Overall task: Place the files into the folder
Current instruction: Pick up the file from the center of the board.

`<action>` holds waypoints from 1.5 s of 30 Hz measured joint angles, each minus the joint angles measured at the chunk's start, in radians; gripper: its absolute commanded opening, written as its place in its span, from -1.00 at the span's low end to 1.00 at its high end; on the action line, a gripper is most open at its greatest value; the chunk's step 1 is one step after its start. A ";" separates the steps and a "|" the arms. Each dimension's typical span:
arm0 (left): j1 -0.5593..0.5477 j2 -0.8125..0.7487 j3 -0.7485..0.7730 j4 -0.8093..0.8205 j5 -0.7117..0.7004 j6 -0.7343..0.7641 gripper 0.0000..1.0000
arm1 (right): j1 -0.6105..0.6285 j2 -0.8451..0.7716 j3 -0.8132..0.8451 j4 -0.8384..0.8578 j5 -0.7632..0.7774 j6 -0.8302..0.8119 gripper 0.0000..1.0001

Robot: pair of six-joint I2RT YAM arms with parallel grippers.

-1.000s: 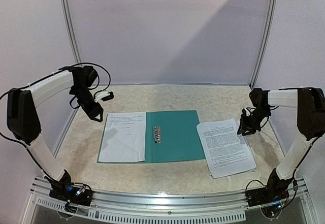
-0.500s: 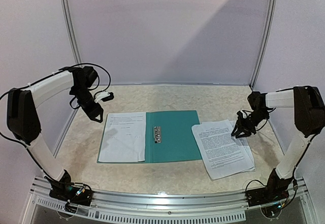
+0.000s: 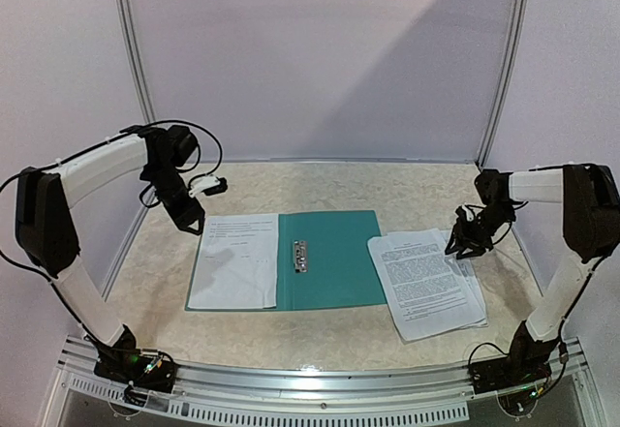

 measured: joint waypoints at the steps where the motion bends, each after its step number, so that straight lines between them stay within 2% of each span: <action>1: -0.023 0.002 0.026 -0.010 -0.003 0.003 0.05 | -0.005 0.000 0.002 0.000 0.002 0.000 -0.20; 7: -0.323 0.090 0.249 -0.002 -0.034 0.018 0.02 | -0.019 0.006 0.002 0.002 0.005 -0.005 -0.17; 13: -0.677 0.299 0.434 0.106 -0.106 0.095 0.03 | -0.019 0.021 -0.005 0.010 -0.024 -0.019 -0.17; 19: -0.883 0.545 0.552 0.235 -0.153 0.154 0.02 | -0.023 0.021 -0.031 0.017 -0.061 -0.032 -0.17; 24: -0.941 0.671 0.623 0.338 -0.165 0.164 -0.03 | -0.027 0.021 -0.033 0.017 -0.114 -0.036 -0.17; 33: -0.951 0.777 0.636 0.483 -0.211 0.175 -0.07 | -0.051 0.044 -0.037 0.026 -0.203 -0.045 -0.22; 40: -0.945 0.779 0.630 0.520 -0.215 0.196 -0.07 | -0.069 0.082 -0.039 0.048 -0.270 -0.048 -0.51; 45: -0.943 0.781 0.630 0.529 -0.214 0.199 -0.07 | -0.068 0.088 -0.062 0.063 -0.336 -0.055 -0.56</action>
